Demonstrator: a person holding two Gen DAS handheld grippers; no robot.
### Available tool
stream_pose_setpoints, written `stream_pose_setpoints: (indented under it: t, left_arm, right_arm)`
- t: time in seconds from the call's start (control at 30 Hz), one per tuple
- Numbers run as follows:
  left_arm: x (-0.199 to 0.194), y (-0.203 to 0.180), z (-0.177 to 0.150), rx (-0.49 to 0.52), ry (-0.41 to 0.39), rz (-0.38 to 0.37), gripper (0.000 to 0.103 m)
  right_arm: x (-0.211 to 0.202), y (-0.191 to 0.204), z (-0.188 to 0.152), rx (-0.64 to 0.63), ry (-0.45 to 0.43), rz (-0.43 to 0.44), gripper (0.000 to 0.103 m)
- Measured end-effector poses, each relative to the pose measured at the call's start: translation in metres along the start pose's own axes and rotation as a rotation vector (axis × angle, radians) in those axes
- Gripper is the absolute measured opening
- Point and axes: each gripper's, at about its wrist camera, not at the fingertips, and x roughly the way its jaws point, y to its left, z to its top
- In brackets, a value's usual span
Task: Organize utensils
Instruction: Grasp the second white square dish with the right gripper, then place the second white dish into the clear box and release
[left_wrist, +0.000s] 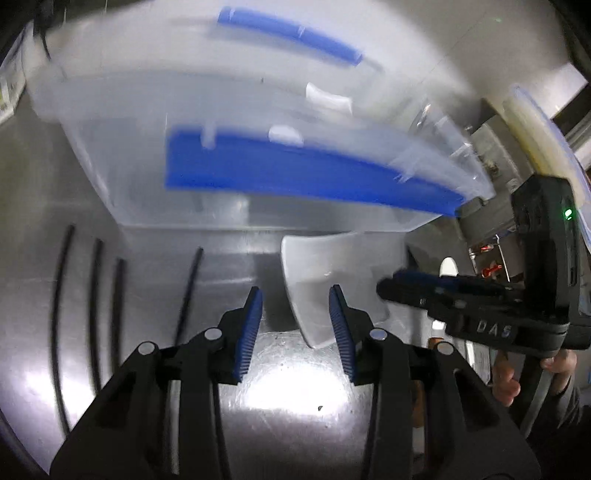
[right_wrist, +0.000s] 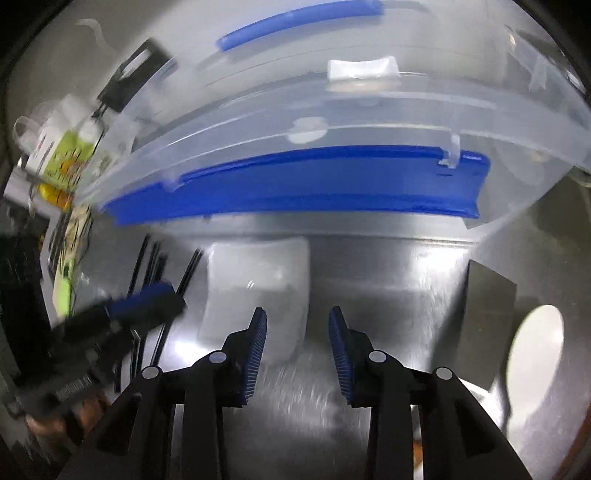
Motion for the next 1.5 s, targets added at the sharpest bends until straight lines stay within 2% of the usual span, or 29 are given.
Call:
stream_pose_setpoints:
  t: [0.1, 0.17, 0.2, 0.23, 0.27, 0.33, 0.4, 0.47, 0.57, 0.67, 0.7, 0.8, 0.87, 0.93, 0.97, 1.0, 1.07, 1.17, 1.2, 1.33, 1.5]
  left_arm:
    - [0.016, 0.004, -0.005, -0.022, 0.032, 0.021, 0.028]
    - [0.029, 0.009, -0.009, -0.056, 0.063, 0.004, 0.025]
    - [0.033, 0.011, -0.010, -0.070, 0.072, -0.011, 0.024]
    - [0.036, 0.011, -0.010, -0.072, 0.073, -0.025, 0.022]
    - [0.038, 0.010, -0.010, -0.071, 0.072, -0.038, 0.015]
    - [0.038, 0.003, -0.011, -0.043, 0.064, -0.018, 0.009]
    - [0.033, -0.004, -0.016, -0.014, 0.060, -0.012, 0.008]
    - [0.021, -0.012, -0.019, 0.001, 0.061, -0.026, 0.008]
    - [-0.027, -0.035, -0.015, 0.075, 0.022, -0.070, 0.008]
    - [-0.078, -0.057, 0.014, 0.142, -0.063, -0.121, 0.008]
    - [-0.091, -0.068, 0.035, 0.197, -0.096, -0.114, 0.008]
    - [-0.093, -0.083, 0.096, 0.287, -0.138, -0.090, 0.008]
    - [-0.060, -0.084, 0.158, 0.297, -0.073, -0.097, 0.009]
    - [-0.019, -0.080, 0.202, 0.246, 0.008, -0.118, 0.009]
    - [-0.003, -0.076, 0.217, 0.229, 0.034, -0.111, 0.009]
    - [0.026, -0.074, 0.236, 0.218, 0.080, -0.074, 0.009]
    - [0.060, -0.068, 0.253, 0.188, 0.132, -0.036, 0.009]
    - [0.109, -0.055, 0.264, 0.171, 0.212, 0.026, 0.010]
    - [0.124, -0.051, 0.266, 0.159, 0.235, 0.028, 0.010]
    - [0.154, -0.040, 0.265, 0.149, 0.280, 0.047, 0.009]
    - [0.173, -0.050, 0.269, 0.180, 0.310, 0.063, 0.009]
  right_arm:
    - [0.015, -0.014, -0.010, 0.032, 0.024, 0.009, 0.031]
    - [0.016, -0.017, -0.012, 0.051, 0.040, 0.016, 0.020]
    - [0.016, -0.020, -0.017, 0.051, 0.040, 0.020, 0.020]
    - [0.016, -0.018, -0.020, 0.043, 0.033, 0.029, 0.015]
    - [0.016, -0.016, -0.021, 0.040, 0.025, 0.044, 0.010]
    - [0.012, -0.008, -0.025, 0.029, 0.021, 0.023, 0.010]
    - [0.004, -0.004, -0.033, 0.022, 0.019, -0.001, 0.010]
    - [-0.007, 0.001, -0.037, 0.024, 0.016, 0.023, 0.009]
    - [-0.055, 0.018, -0.045, -0.015, -0.050, 0.038, 0.008]
    - [-0.112, 0.035, -0.031, -0.080, -0.179, 0.062, 0.008]
    - [-0.126, 0.038, -0.019, -0.099, -0.206, 0.063, 0.008]
    - [-0.153, 0.039, 0.040, -0.135, -0.275, 0.034, 0.008]
    - [-0.148, 0.037, 0.090, -0.144, -0.280, -0.043, 0.008]
    - [-0.133, 0.028, 0.132, -0.150, -0.275, -0.126, 0.008]
    - [-0.118, 0.022, 0.152, -0.152, -0.234, -0.163, 0.008]
    - [-0.105, 0.018, 0.166, -0.155, -0.179, -0.188, 0.008]
    - [-0.067, 0.003, 0.192, -0.090, -0.089, -0.206, 0.008]
    - [-0.022, -0.026, 0.212, -0.024, 0.007, -0.213, 0.008]
    - [-0.015, -0.031, 0.215, -0.009, 0.012, -0.215, 0.008]
    - [0.022, -0.052, 0.227, 0.046, 0.080, -0.192, 0.008]
    - [0.038, -0.059, 0.236, 0.067, 0.122, -0.188, 0.009]
